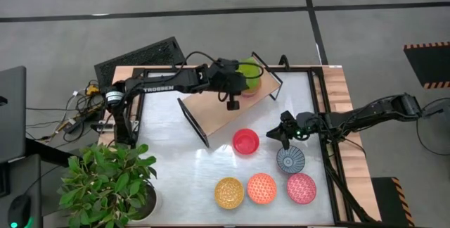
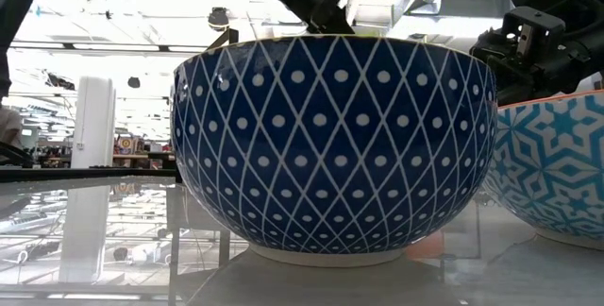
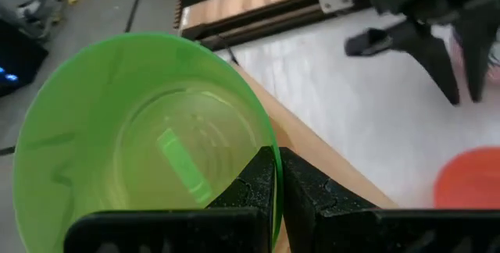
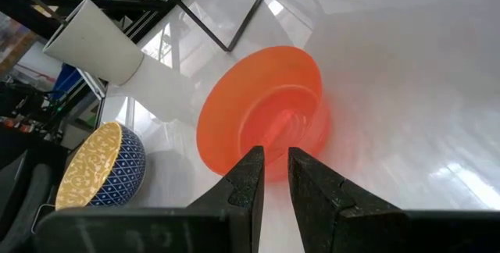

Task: Place and stack bowls onto a shelf
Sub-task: Stack the green bowl on top of the yellow bowl on the shelf, then stack the orange bowl on top of the green bowl on the shelf

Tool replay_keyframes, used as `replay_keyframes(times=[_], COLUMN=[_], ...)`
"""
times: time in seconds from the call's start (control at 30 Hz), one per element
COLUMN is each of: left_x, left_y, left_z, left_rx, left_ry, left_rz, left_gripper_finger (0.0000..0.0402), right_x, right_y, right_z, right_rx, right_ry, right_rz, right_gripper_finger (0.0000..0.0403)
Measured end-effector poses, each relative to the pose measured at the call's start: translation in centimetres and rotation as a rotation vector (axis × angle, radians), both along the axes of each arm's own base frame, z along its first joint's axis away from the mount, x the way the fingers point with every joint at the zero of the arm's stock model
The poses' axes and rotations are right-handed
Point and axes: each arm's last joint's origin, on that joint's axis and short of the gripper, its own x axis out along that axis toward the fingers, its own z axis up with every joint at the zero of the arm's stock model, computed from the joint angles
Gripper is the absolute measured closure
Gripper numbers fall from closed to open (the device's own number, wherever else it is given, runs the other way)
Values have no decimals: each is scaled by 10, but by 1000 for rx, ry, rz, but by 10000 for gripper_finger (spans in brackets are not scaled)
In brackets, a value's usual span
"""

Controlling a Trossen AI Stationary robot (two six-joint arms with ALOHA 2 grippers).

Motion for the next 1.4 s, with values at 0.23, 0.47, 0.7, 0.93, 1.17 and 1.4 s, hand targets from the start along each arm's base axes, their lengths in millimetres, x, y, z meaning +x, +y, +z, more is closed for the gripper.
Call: replay_keyframes(times=[0.23, 0.47, 0.7, 0.93, 1.17, 1.4], left_x=[0, 0, 0, 2, 4, -2], left_y=[-3, -2, -2, -12, -33, -73], left_z=[-9, -9, -9, -9, 2, 27], left_rx=[-3, 4, 8, 82, 167, 76], left_ry=[70, 72, 73, 95, 65, -57], left_rz=[-14, -15, -11, 9, 0, -129], left_gripper_finger=[401, 400, 368, 297, 254, 257], right_x=[0, 0, 0, 0, 0, 0], right_y=[0, 0, 0, 0, 0, 0], right_z=[0, 0, 0, 0, 0, 0], right_rx=[0, 2, 10, 18, 19, 18], right_ry=[0, -1, -1, 0, -1, -1], right_rz=[0, -1, -5, -8, -8, -8], right_gripper_finger=[317, 317, 317, 317, 317, 317])
